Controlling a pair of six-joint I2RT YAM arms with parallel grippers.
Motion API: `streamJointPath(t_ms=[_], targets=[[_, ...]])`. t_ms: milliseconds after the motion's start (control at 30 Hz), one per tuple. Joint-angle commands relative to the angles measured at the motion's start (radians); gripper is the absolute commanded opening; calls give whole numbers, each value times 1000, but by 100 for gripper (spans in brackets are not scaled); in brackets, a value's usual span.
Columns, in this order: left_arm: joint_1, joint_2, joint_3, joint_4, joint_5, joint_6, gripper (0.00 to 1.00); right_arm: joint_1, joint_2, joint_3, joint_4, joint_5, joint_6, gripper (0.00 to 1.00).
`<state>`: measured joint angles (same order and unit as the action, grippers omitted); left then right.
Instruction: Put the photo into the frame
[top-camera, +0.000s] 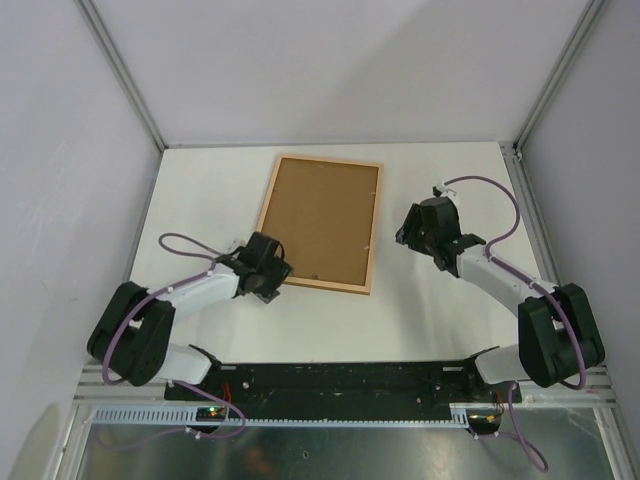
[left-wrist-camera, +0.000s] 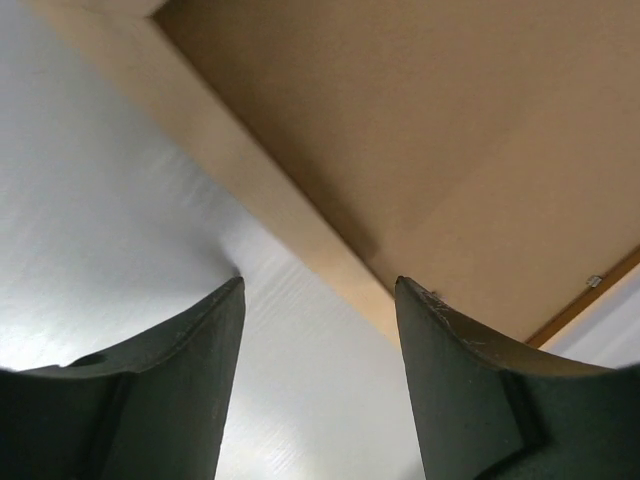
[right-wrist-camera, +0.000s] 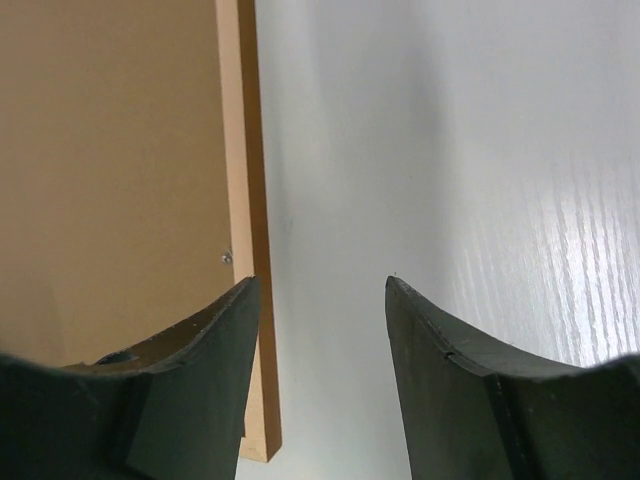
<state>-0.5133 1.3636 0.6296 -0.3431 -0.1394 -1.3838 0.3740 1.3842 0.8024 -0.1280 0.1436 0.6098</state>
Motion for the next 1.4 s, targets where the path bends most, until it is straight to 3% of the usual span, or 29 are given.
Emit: streamJointPath(t_ms=[0,333,500,633,767,833,1000,1233,1367], targets=[[-27,68,72,42,-48,-48,67,-5,9,54,27,-22,-15,58],[-50,162,102,63,-62,-59,66,-6,3,55,6,-37,-42,57],[-50,199,126,58,-65,-16,56,-9,5,54,5,-50,-51,57],[-50,223,135,49,-77,49,38,-31,-1,55,0,-65,-57,57],[-50,234,136,26,-100,149,7,-53,-20,54,-17,-70,-71,57],[-49,227,118,21,-101,183,2,-60,-29,55,-29,-67,-80,57],[-49,189,82,21,-87,310,0,-66,-60,55,-72,-38,-106,57],[-44,139,101,22,-148,633,0,-74,-141,54,-174,95,-156,61],[7,135,148,27,-76,802,0,-91,-141,52,-195,152,-182,64]])
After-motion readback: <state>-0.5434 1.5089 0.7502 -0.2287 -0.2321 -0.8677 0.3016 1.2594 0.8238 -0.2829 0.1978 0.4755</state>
